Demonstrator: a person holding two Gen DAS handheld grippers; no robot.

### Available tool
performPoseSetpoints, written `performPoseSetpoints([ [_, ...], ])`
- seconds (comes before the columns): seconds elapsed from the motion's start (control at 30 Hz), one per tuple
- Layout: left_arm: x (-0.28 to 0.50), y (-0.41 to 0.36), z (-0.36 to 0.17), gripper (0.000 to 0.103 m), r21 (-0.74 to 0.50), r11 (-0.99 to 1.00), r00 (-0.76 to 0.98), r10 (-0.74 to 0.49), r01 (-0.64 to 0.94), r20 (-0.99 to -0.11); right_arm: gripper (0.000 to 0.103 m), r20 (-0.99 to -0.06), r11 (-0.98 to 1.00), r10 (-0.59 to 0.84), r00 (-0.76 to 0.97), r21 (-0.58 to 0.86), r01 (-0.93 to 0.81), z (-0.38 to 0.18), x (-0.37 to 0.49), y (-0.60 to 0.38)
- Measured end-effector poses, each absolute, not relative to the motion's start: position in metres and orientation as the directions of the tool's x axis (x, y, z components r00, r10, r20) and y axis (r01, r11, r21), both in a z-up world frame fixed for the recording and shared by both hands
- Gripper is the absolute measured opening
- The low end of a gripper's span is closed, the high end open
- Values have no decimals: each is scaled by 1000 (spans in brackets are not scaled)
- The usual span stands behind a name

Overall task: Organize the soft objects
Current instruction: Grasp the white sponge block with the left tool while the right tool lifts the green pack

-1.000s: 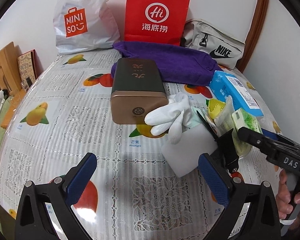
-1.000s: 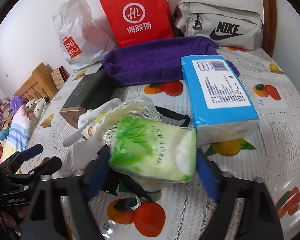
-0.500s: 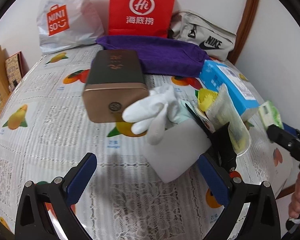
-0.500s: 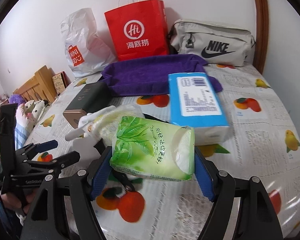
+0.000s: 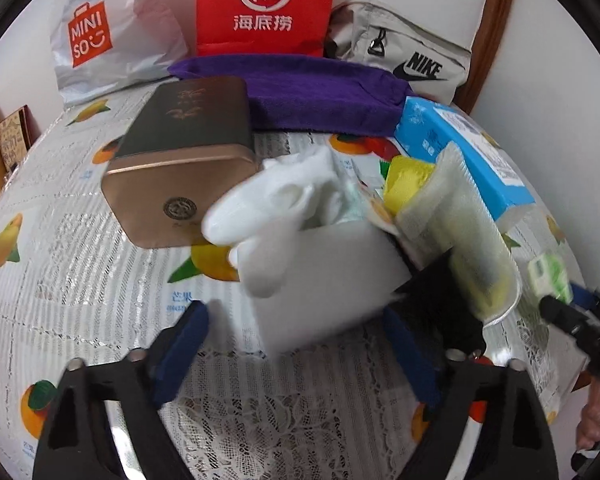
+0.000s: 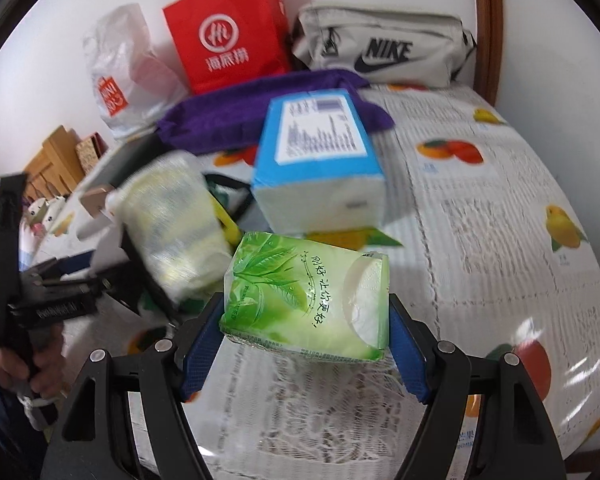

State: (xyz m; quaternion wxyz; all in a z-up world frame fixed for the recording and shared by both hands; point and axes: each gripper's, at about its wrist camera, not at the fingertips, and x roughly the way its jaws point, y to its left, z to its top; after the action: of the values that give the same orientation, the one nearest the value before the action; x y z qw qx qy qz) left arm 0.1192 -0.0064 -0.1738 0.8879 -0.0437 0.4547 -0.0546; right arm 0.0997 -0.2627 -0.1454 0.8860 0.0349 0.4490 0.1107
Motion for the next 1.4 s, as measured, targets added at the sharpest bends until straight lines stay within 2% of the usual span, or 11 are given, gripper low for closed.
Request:
performPoseSetpoints([
  [0.07,119,-6,-173,63,-138,988,579,-152,68,-801,76,-798,974,224,559,164,-156,-154,101,-265],
  [0.4,107,3,-165,38,-155,982,594,-188,107,-782,76,-803,976,216,555,158,-151,-167,102,-264],
  [0.8,72,22,-144,36,-115,988,633,-156,106,-758,75,-795,980,199,573,147,-136,-157,96,-267],
  [1.4,60,43,-80,36,-120,992,715,-115,44,-689,75,-716,973,219,663,114,-199,-86,92,-257],
])
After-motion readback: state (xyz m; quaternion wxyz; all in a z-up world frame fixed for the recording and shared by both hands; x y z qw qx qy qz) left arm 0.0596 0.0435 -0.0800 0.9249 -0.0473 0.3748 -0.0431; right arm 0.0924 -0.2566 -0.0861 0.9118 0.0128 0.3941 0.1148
